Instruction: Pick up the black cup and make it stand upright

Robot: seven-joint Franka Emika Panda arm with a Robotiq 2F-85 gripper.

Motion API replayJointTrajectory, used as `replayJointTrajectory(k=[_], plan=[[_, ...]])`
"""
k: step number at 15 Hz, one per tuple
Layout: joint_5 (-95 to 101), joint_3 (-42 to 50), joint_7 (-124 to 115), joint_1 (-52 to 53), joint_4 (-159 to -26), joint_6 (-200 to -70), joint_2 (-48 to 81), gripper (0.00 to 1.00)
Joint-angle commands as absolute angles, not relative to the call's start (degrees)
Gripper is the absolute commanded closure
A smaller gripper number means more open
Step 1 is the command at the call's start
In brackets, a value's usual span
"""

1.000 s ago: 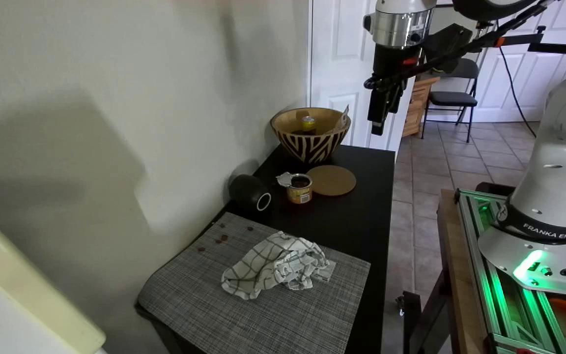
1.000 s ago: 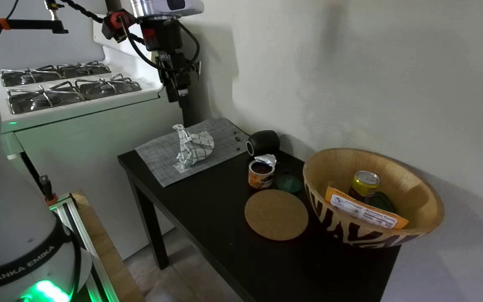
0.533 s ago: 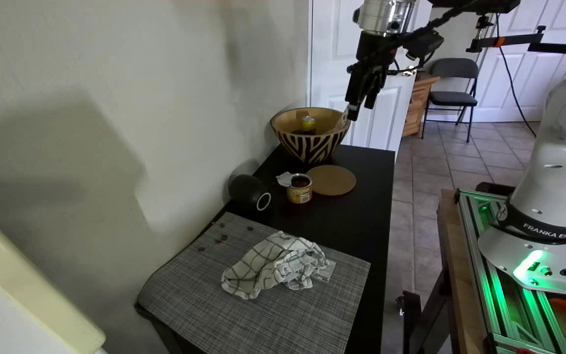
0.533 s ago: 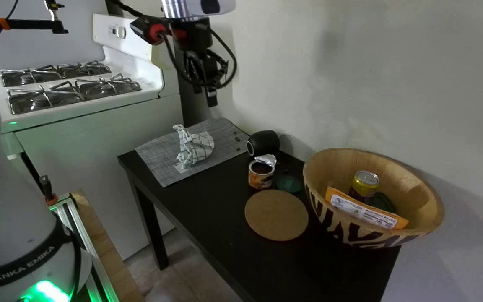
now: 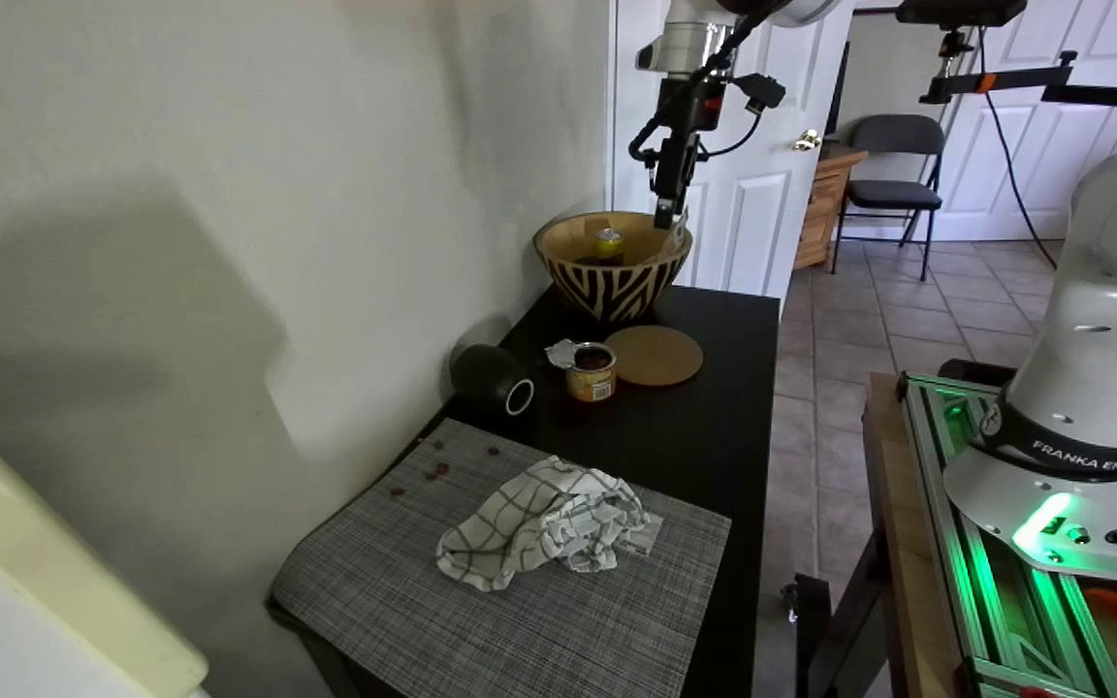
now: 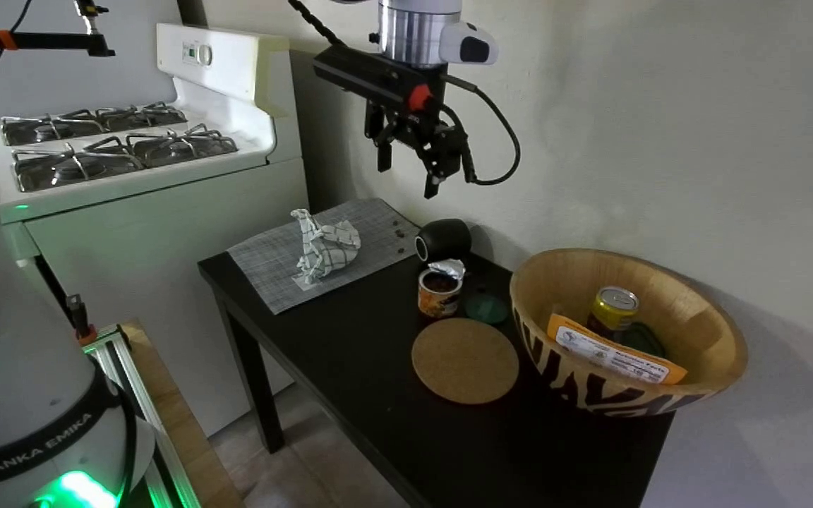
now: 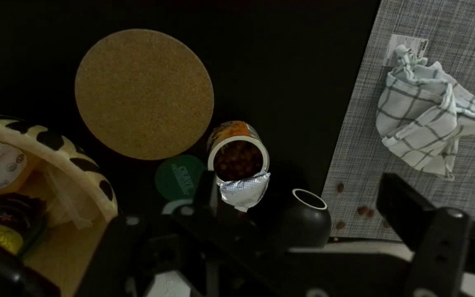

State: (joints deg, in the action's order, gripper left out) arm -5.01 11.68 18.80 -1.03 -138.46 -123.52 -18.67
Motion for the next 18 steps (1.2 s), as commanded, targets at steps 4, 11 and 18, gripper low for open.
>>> replayJointTrajectory(k=[4,11,18], plan=[[-5.5,10.7,19.6,-1.5,-136.7,-123.1,-16.5,0.00],[-27.3,20.8,40.6,9.5,-133.1,-141.8,-1.8,0.00],[-47.6,7.5,62.8,-2.3,-117.5,-136.4,18.9,0.00]])
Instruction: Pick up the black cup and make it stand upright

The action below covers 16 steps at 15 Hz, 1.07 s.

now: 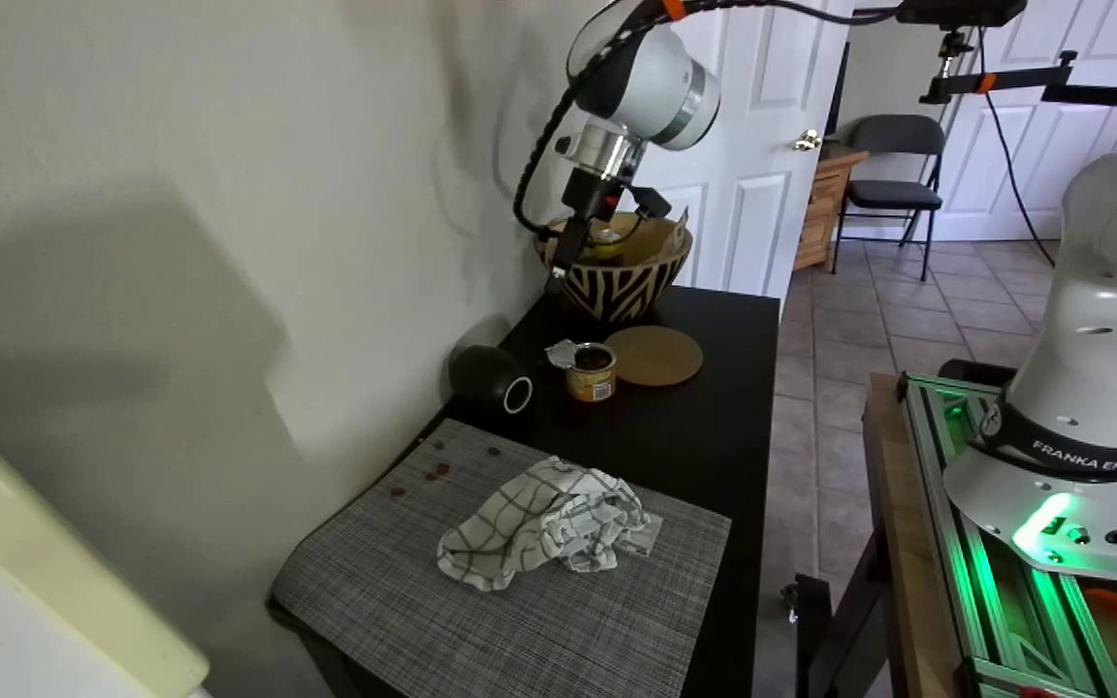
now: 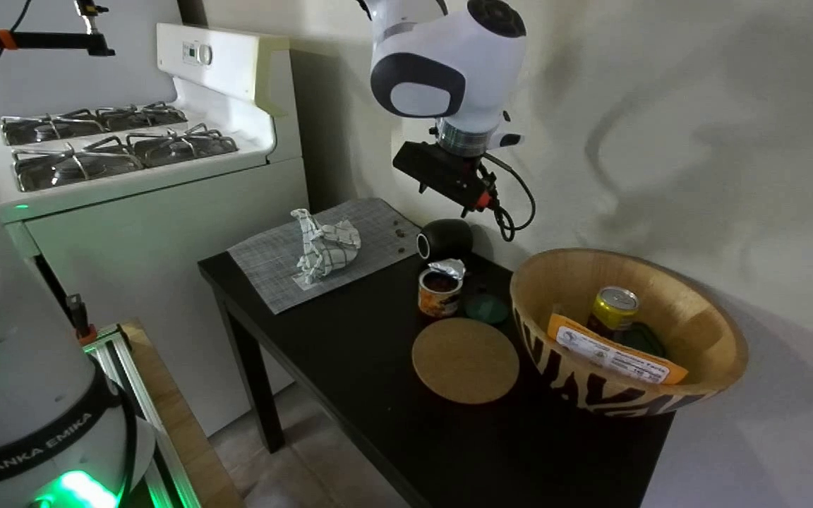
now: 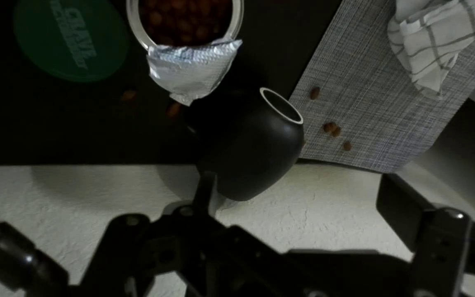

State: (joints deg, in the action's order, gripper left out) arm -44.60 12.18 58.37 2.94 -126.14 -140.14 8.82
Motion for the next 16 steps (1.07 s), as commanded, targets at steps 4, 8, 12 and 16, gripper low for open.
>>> replayJointTrajectory(k=[4,8,12,16], plan=[[-44.4,4.5,60.1,-5.0,-117.8,-136.7,19.3,0.00],[-46.4,3.3,62.0,-5.9,-116.6,-139.1,21.0,0.00],[-55.9,-1.5,67.2,-8.7,-118.9,-146.9,21.2,0.00],[-68.8,-4.9,78.9,-10.2,-119.1,-151.1,22.9,0.00]])
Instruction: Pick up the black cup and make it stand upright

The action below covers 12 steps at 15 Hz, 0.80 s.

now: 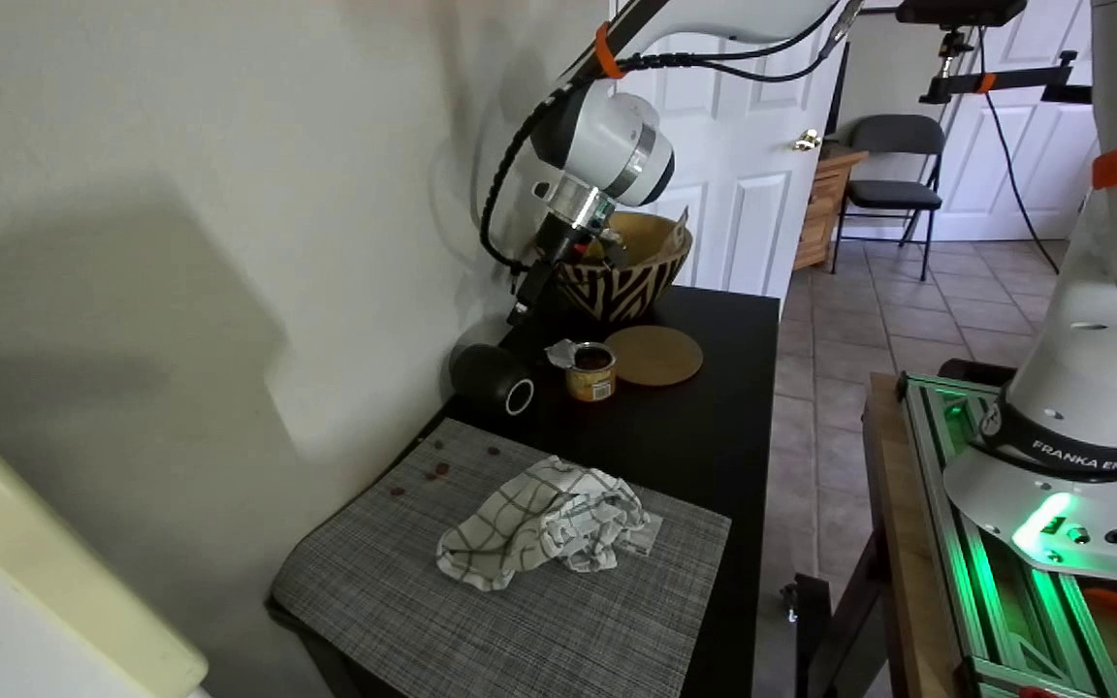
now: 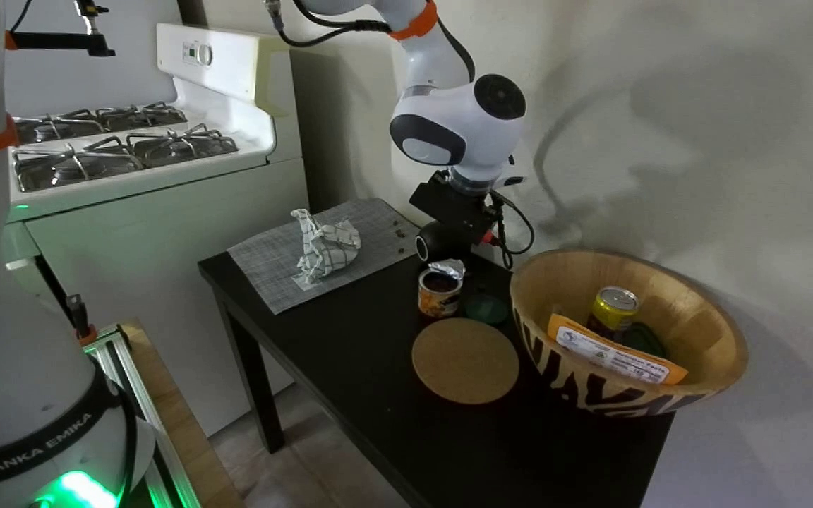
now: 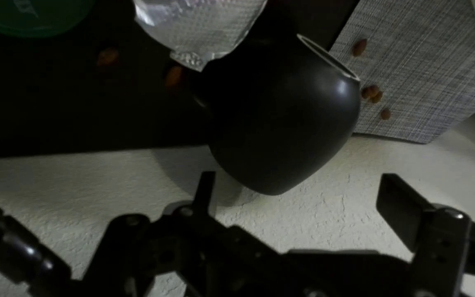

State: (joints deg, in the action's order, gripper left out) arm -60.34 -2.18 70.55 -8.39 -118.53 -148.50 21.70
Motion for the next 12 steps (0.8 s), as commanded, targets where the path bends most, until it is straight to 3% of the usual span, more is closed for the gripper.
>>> replayJointTrajectory(k=[1,12], plan=[[-71.3,-5.5,81.9,-10.6,-118.7,-150.9,23.7,0.00],[-78.5,-5.8,98.1,-11.5,-114.1,-149.5,30.0,0.00]])
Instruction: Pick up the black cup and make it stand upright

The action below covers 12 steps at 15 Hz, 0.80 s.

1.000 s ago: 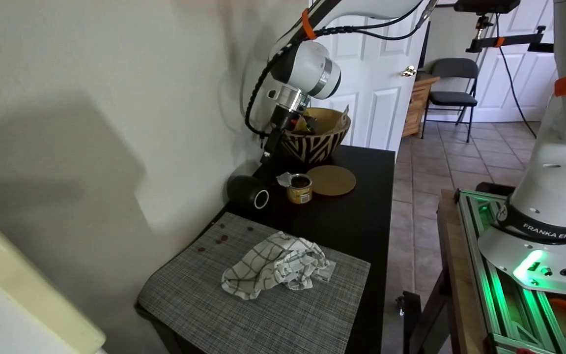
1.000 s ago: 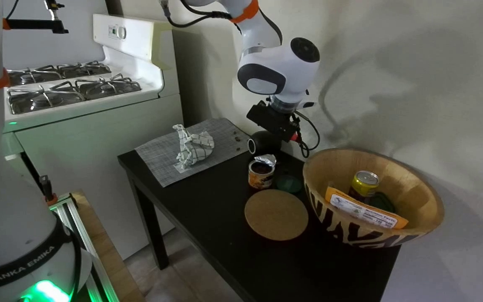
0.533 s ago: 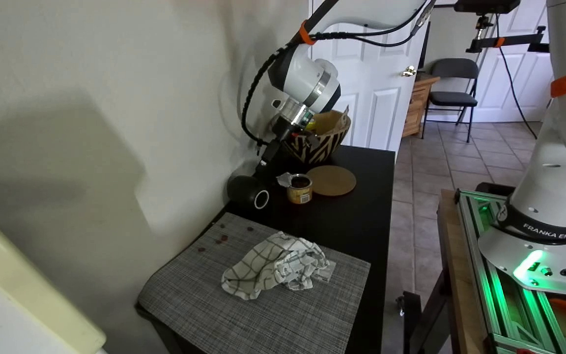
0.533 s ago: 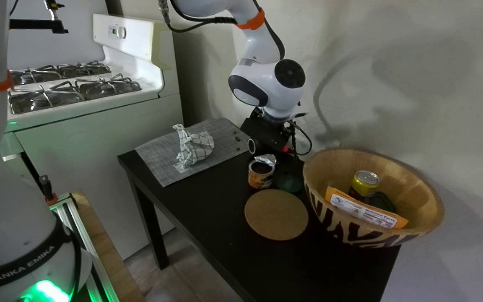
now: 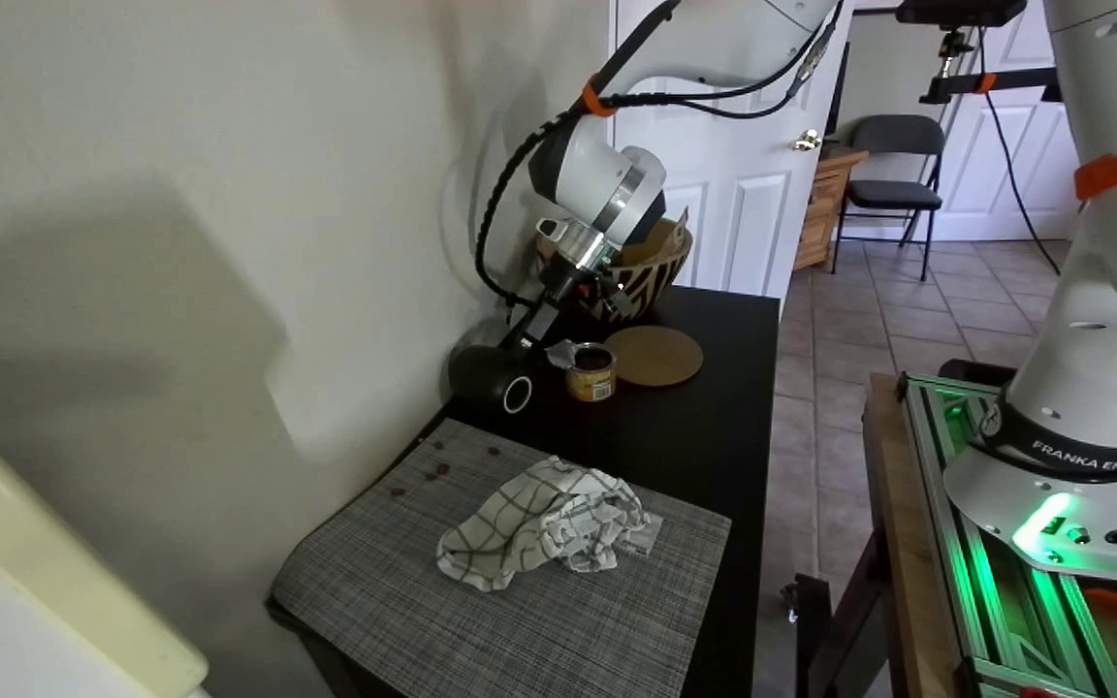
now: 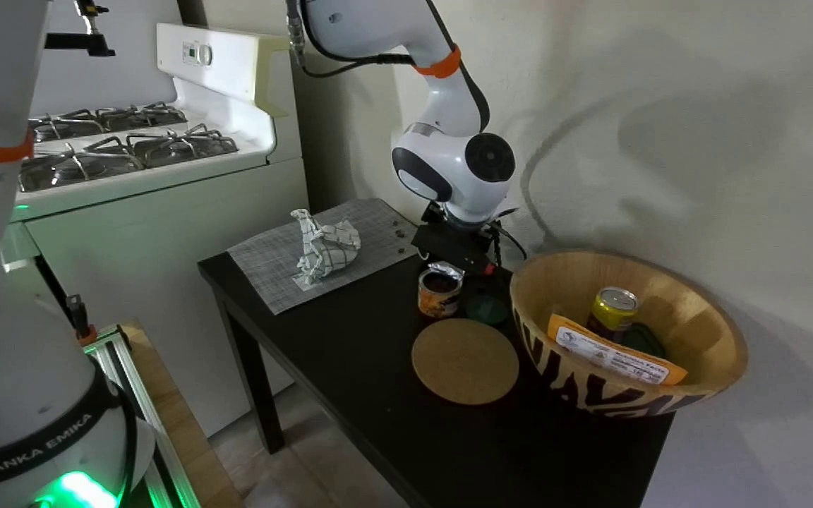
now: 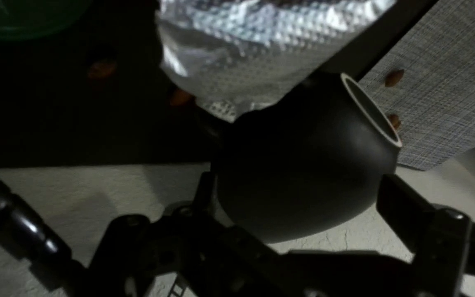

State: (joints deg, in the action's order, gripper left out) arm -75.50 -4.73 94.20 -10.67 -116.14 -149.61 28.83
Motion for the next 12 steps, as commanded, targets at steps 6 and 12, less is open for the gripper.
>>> replayJointTrajectory(k=[6,12], plan=[[-77.9,-5.5,99.2,-11.4,-109.5,-148.7,32.7,0.00],[-77.9,-3.5,98.6,-10.1,-104.8,-144.0,37.0,0.00]])
